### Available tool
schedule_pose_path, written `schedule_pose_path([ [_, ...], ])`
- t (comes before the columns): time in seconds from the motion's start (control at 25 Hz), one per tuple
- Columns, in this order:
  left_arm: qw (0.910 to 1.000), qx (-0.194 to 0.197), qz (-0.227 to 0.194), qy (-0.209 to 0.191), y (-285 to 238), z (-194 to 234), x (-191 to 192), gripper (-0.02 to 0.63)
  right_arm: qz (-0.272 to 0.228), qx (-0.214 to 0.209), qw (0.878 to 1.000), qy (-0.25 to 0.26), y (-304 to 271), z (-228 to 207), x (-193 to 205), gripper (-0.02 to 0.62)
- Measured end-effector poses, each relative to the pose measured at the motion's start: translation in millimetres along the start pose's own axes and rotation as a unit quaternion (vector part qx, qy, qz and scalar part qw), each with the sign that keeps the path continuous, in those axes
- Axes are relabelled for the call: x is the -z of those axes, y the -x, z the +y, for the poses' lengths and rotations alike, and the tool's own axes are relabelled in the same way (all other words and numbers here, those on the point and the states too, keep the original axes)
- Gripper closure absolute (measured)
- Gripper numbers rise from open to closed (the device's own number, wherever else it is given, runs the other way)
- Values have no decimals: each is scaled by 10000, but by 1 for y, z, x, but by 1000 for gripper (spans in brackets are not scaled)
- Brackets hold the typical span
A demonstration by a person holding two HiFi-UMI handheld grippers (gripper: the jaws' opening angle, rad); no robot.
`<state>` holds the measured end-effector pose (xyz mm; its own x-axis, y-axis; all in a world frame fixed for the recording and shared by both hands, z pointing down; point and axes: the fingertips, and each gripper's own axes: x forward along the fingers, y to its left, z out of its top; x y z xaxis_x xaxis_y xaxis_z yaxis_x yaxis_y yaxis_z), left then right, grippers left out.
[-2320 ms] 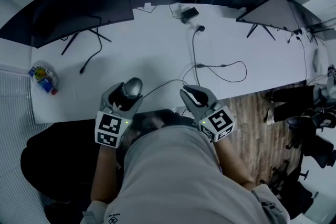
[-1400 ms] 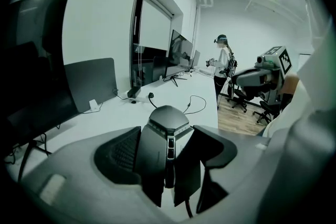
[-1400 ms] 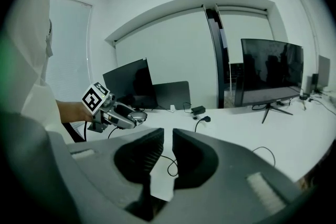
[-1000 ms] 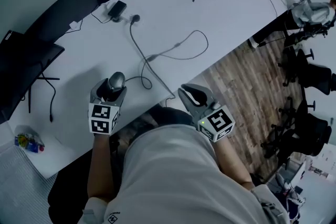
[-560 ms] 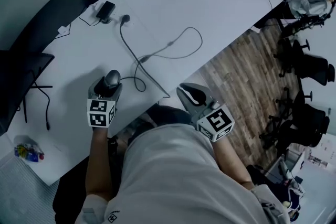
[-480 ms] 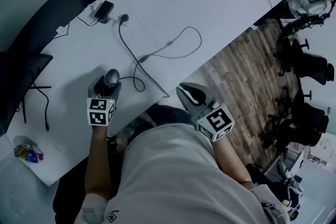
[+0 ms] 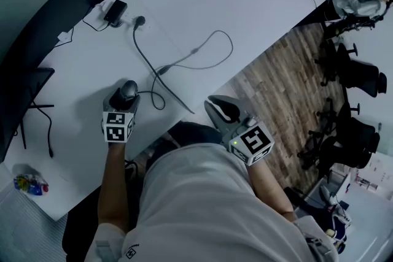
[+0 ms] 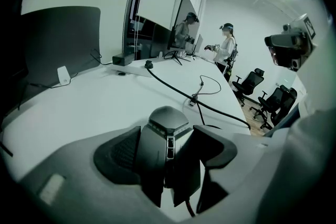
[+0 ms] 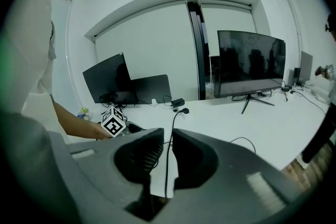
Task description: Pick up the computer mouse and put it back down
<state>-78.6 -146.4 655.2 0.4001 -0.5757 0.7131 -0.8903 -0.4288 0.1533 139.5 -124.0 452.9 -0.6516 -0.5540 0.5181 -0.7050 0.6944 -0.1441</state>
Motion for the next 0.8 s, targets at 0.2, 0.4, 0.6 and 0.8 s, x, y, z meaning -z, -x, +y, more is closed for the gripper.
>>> schedule_pose_path([
  [0.2,9999,-131,12,-14,-8,7,5,287,49,-4,10000,8,-4,-5,-1,541],
  [0.4,9999,-154,-12,8,-14,9,3,287,76,-16,10000,17,-7,-8,-2,541],
  [0.6,9999,-143,11,-35,-19,9,5,285,94,-14,10000,15,-8,-9,-3,541],
  [0.8,9999,-118,80,-48,-19,9,7,285,88,-22,10000,35,-9,-7,-4,541],
])
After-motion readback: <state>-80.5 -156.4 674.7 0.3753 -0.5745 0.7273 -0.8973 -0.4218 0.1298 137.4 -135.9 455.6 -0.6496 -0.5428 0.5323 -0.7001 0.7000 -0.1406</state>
